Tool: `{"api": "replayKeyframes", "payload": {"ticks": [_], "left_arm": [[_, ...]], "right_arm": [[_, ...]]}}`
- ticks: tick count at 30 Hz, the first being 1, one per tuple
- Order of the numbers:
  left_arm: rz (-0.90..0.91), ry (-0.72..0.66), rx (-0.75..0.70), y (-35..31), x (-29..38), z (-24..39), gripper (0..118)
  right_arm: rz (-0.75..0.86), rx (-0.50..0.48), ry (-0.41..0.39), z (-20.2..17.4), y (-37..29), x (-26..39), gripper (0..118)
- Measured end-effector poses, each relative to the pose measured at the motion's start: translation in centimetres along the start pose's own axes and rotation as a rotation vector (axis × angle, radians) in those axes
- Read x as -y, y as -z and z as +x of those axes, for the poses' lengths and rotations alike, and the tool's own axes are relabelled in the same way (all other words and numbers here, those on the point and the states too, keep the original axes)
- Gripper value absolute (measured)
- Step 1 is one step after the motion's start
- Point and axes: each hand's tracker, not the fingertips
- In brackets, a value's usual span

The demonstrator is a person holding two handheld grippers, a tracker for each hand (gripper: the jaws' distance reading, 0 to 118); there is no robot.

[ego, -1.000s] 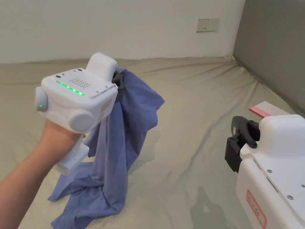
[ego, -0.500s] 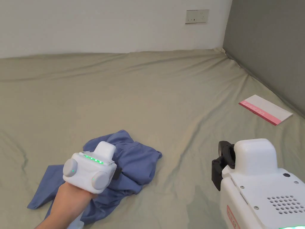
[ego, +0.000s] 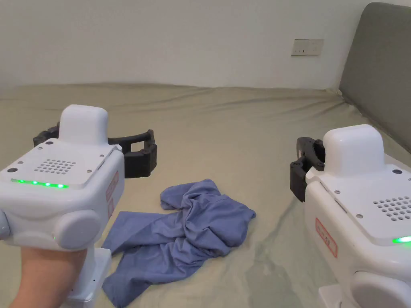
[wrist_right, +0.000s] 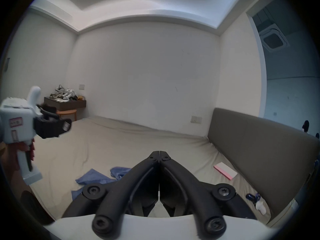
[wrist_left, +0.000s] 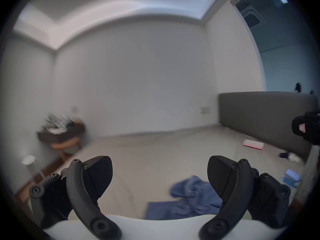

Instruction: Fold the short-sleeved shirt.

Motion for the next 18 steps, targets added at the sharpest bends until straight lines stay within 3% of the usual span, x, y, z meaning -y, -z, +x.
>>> {"api": "replayKeyframes", "payload": {"ticks": [2,3,4,5,6,7,8,18], "left_arm": [[0.052,0.098,-0.093,-3.3,-0.9,-0.2,106],[0.074,0.104,-0.087,-4.7,-1.1,-0.2,98],[0.089,0.112,-0.096,-5.5,-1.4,-0.3,84],[0.084,0.120,-0.107,-6.2,-1.5,-0.2,63],[0.083,0.122,-0.111,-6.7,-1.5,0.0,29],[0.084,0.116,-0.113,-7.2,-1.4,0.1,10],[0.084,0.107,-0.113,-7.3,-1.3,0.0,1],[0.068,0.024,-0.064,-8.0,-0.2,0.3,0]], "right_arm": [[0.019,-0.013,-0.015,-1.1,-0.2,-0.7,1],[0.018,-0.018,-0.022,-1.7,-0.4,-1.0,1],[0.030,-0.031,-0.031,-2.3,-0.6,-1.2,1],[0.042,-0.037,-0.037,-2.9,-0.8,-1.4,1],[0.057,-0.037,-0.043,-3.5,-1.0,-1.6,1],[0.072,-0.039,-0.048,-4.1,-1.3,-1.8,1],[0.089,-0.045,-0.049,-4.6,-1.6,-2.0,1],[0.102,-0.061,-0.077,-7.0,-2.3,-2.2,1]]}}
